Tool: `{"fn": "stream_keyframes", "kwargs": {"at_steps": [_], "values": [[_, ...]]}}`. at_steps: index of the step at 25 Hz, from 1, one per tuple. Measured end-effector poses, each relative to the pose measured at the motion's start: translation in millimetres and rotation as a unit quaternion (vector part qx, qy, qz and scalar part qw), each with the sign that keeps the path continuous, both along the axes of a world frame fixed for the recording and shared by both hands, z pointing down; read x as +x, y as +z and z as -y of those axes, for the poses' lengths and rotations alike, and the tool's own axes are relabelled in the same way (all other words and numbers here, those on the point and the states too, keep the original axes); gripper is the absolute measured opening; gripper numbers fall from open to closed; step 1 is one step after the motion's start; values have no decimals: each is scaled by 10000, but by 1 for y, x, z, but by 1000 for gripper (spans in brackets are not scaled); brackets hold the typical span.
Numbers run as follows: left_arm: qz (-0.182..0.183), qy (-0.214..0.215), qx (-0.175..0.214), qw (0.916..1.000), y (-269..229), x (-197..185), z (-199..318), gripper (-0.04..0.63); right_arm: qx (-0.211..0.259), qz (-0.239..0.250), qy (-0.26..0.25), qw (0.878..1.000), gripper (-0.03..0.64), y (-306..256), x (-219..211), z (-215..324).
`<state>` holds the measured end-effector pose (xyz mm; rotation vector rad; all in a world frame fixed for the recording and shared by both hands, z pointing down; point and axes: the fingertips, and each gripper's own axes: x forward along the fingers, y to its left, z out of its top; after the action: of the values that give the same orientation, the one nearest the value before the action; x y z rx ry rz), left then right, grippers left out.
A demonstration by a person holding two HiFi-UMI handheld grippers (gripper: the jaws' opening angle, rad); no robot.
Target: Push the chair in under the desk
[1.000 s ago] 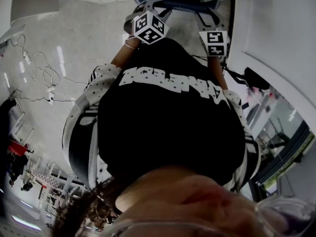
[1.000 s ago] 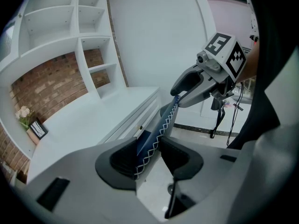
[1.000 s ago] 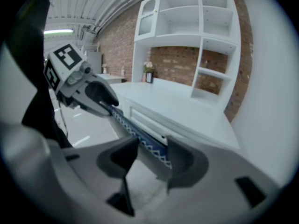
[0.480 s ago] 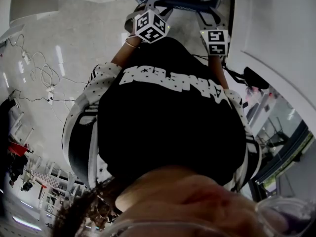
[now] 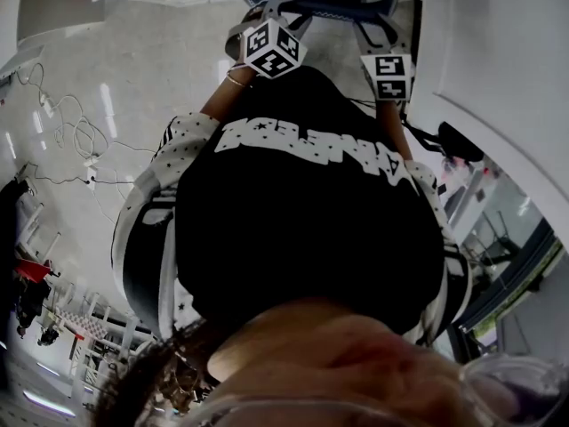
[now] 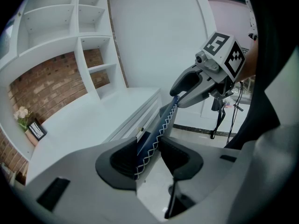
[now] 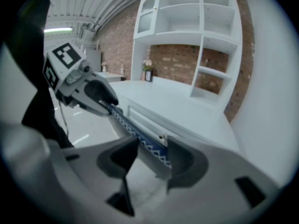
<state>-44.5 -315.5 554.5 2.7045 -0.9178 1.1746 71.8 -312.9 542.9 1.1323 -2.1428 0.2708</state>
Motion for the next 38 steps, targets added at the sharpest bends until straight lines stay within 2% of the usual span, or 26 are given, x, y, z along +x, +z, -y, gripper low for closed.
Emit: {"fn": "stream_keyframes", "kwargs": {"at_steps": [9,38], "values": [[-105,37,-52,9999,0,10,11,183,-6,-108,141,9998,206,0,11,13],[-31,-26,3,10000,2,13,18,183,52,-91,75,9999,206,2,12,22]]}}
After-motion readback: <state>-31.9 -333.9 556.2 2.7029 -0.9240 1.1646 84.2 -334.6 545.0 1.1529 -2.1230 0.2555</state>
